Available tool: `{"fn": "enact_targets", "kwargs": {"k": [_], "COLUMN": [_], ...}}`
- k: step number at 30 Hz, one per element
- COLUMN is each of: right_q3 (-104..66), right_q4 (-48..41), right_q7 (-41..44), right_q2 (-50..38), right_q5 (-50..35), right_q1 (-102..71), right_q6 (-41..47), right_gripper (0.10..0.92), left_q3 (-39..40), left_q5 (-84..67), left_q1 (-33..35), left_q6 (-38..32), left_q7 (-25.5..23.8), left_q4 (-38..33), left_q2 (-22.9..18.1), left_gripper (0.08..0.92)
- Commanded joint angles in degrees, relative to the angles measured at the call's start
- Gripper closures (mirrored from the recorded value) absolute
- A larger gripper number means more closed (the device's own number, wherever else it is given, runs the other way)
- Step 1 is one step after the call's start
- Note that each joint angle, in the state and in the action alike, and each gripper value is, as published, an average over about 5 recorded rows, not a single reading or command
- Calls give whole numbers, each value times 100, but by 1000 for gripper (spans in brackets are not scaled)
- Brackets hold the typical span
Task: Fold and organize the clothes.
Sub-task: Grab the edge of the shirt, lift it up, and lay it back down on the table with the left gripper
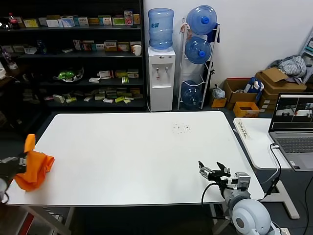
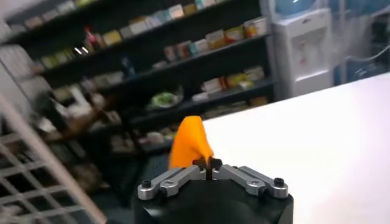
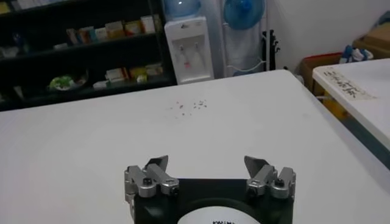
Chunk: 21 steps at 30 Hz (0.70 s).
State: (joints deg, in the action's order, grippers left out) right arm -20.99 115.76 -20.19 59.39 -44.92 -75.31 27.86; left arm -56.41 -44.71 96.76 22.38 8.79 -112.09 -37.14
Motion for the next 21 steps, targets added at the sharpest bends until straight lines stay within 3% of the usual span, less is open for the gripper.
{"fn": "enact_targets", "kwargs": {"k": [1,6,10,14,21], "right_q3": [-117,-238,-295,-318,-273], "right_q4": [-181,-209,-189,-186,-270], "right_q7": [-75,-126,-175,-189,-159], "right_q2": [106,242,330,379,432], "right_q5": [155,230,258,260,286], "right_q1": [-111,-229,-280,-288,-240], "right_q6": [16,27,46,50,26], "right_gripper": [203,203,203,203,203], "left_q3": [3942,5537,5980,6068,6139], "left_q5": [-3405,-3191,-2781,-2520,-2413], "left_q1": [-2229,-3653,-4247,-4474,-4564], "left_q6": [413,273,206,194,223], "left_q7": [2341,2620,2565,2481,2524], "left_q4": [-1730,-619,310,729,762], "left_q2": [-997,-2341,-3133,-3507,-3648], "left_gripper": [893,893,893,893,893]}}
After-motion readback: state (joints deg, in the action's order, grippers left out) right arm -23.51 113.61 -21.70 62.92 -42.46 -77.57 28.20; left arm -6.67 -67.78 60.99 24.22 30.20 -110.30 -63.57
